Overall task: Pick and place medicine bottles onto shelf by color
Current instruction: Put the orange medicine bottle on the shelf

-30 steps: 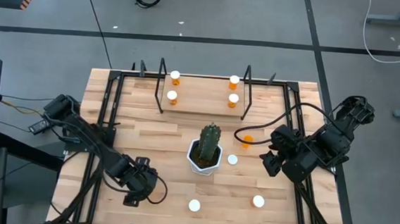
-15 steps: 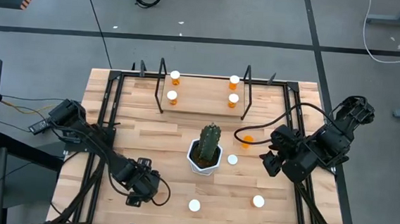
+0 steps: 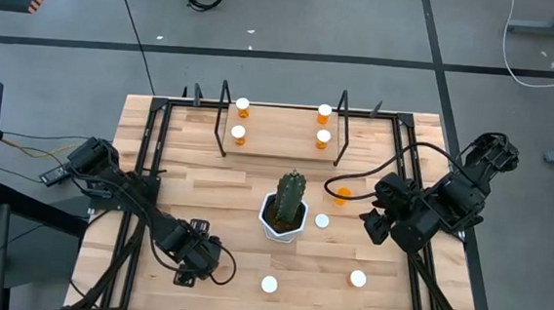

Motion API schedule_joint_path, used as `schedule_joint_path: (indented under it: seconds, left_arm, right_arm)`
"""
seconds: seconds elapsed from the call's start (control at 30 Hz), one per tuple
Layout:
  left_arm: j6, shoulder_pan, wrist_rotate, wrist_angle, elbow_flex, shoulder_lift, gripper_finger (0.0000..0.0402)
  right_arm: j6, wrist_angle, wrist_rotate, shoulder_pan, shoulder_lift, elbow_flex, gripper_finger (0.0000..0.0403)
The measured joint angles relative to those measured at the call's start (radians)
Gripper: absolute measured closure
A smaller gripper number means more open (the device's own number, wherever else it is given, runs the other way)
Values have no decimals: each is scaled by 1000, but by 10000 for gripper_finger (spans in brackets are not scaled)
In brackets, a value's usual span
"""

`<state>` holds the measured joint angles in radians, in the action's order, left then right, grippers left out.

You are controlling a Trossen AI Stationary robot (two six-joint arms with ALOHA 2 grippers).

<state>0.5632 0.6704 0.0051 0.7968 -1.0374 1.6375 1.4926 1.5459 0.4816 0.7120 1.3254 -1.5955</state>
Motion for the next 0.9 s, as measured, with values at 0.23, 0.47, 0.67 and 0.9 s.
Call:
schedule_joint_path:
  seconds: [0.23, 0.47, 0.67, 0.9]
  left_arm:
    - [0, 0, 0, -1, 0, 0, 169]
    - [1, 0, 0, -37, 0, 0, 173]
    - [-1, -33, 0, -15, -12, 0, 175]
    - [-107, -124, 0, 96, -94, -1, 190]
  right_arm:
    - [0, 0, 0, 0, 0, 0, 141]
    - [0, 0, 0, 0, 0, 0, 141]
    - [0, 0, 0, 0, 0, 0, 141]
    - [0, 0, 0, 0, 0, 0, 141]
